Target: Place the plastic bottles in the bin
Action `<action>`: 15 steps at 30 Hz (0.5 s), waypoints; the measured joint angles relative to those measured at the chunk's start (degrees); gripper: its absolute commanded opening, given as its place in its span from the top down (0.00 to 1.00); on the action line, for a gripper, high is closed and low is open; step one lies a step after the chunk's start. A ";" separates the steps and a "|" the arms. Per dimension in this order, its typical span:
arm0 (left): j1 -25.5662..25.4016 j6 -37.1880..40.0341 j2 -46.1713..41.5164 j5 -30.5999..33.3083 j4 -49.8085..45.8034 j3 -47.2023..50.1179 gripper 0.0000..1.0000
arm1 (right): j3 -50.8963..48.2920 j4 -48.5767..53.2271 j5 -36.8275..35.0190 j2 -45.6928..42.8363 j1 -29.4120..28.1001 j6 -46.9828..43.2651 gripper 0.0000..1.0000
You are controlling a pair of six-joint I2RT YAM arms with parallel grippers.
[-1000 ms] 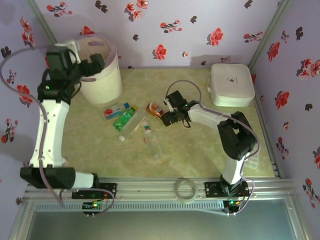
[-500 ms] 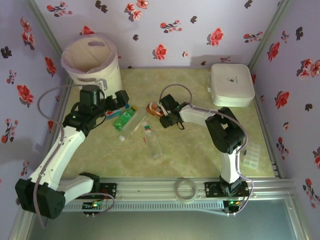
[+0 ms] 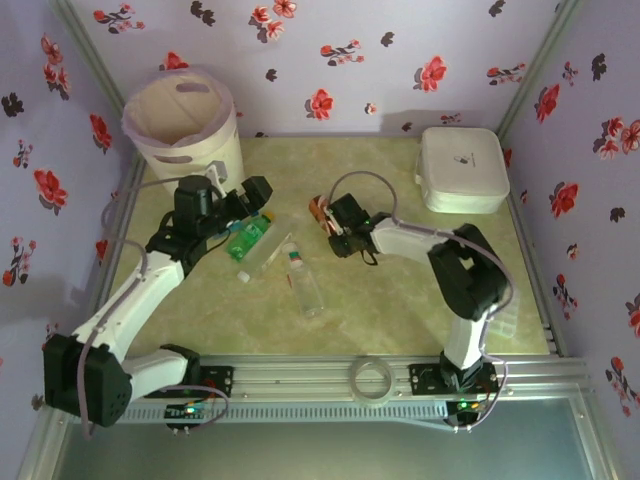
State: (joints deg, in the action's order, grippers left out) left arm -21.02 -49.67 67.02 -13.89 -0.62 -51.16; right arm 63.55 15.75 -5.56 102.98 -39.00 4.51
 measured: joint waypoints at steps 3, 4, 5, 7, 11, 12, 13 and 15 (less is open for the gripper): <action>-0.74 -4.24 4.00 -3.04 6.23 0.44 0.00 | -6.49 -4.04 1.79 -8.63 0.00 2.99 0.85; -1.33 -4.96 5.14 -3.52 7.61 0.44 0.00 | -8.24 -5.22 2.38 -11.06 0.00 4.00 0.86; -2.34 -5.62 6.43 -4.04 8.76 0.31 0.00 | -10.12 -6.54 2.97 -13.68 0.00 5.25 0.86; -5.18 -6.05 9.22 -5.01 9.84 -0.81 0.00 | -13.16 -8.66 3.96 -17.94 0.00 7.91 0.87; -10.16 -6.84 14.36 -6.12 12.24 -4.07 0.00 | -17.81 -11.74 5.22 -23.58 -0.04 12.33 0.86; -11.17 -7.06 15.56 -6.34 13.09 -4.68 0.00 | -18.80 -12.11 5.49 -24.85 -0.11 13.25 0.86; -12.04 -7.26 16.61 -6.45 13.94 -5.03 0.00 | -19.50 -12.17 5.68 -25.94 -0.22 14.01 0.86; -13.33 -7.58 18.47 -6.73 15.08 -5.57 0.00 | -20.15 -12.28 5.86 -27.39 -0.44 14.91 0.86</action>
State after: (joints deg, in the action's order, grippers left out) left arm -34.35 -57.25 85.49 -20.62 14.46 -56.73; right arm 43.40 3.46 0.30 75.59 -39.44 19.42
